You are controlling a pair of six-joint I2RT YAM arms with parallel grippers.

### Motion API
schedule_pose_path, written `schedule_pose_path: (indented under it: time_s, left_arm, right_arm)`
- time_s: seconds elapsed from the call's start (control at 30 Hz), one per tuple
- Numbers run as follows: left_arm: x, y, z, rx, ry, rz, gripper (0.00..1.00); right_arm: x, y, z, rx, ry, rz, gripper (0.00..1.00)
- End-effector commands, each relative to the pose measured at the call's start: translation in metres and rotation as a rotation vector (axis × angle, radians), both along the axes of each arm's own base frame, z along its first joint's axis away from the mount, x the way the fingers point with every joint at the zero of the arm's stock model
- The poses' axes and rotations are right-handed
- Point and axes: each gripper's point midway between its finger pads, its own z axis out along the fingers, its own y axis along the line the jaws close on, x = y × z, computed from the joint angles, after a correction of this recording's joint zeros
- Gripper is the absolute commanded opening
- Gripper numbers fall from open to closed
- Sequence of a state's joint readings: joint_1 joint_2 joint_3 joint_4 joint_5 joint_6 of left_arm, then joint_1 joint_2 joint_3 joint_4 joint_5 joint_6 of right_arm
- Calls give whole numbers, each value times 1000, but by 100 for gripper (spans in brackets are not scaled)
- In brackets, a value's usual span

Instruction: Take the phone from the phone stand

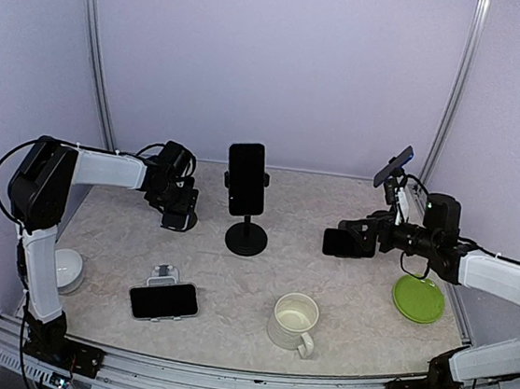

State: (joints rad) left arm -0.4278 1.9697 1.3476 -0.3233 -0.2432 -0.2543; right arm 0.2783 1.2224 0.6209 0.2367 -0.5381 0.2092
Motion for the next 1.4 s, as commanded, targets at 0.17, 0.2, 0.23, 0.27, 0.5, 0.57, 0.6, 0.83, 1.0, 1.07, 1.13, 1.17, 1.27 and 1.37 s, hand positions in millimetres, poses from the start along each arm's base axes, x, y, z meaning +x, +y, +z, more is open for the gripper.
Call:
schedule_pose_path:
  time_s: [0.17,0.2,0.23,0.27,0.5,0.57,0.6,0.83,1.0,1.07,1.13,1.17,1.27,1.37]
  left_arm:
    - [15,1,60,-30,-104,11,65]
    - [17,1,65,-38,-111,9,65]
    - [18,1,71,-47,-119,6,65]
    - [19,1,75,-53,-126,4,65]
    - [23,20,108,-65,-172,35,64]
    - [20,30,114,-73,-176,46,64]
    - [17,33,116,-74,-175,49,64]
    - [-12,69,92,-53,-79,105,59]
    - [-41,96,56,6,23,160,59]
    - [-51,104,46,11,50,169,59]
    - [-57,122,38,37,71,200,60]
    - [-61,129,32,41,90,206,60]
    - [-69,140,20,59,136,214,60]
    - [-78,147,8,44,178,229,60]
  right_arm:
    - [-4,-2,-4,-8,-9,6,100]
    - [-5,-2,-5,-9,-9,6,100]
    - [-5,-2,-6,-10,-9,6,100]
    - [-5,-2,-5,-11,-10,7,100]
    - [-9,-2,-5,-8,-14,16,100]
    - [-10,-2,-4,-9,-19,17,100]
    - [-10,-3,-4,-9,-21,17,100]
    - [-13,4,-1,26,-29,58,100]
    - [-18,6,2,47,-38,78,100]
    - [-20,7,2,52,-38,84,100]
    - [-21,8,2,57,-38,91,100]
    - [-22,8,2,60,-38,94,100]
    - [-23,10,2,67,-31,106,100]
    - [-24,12,0,76,-20,119,100]
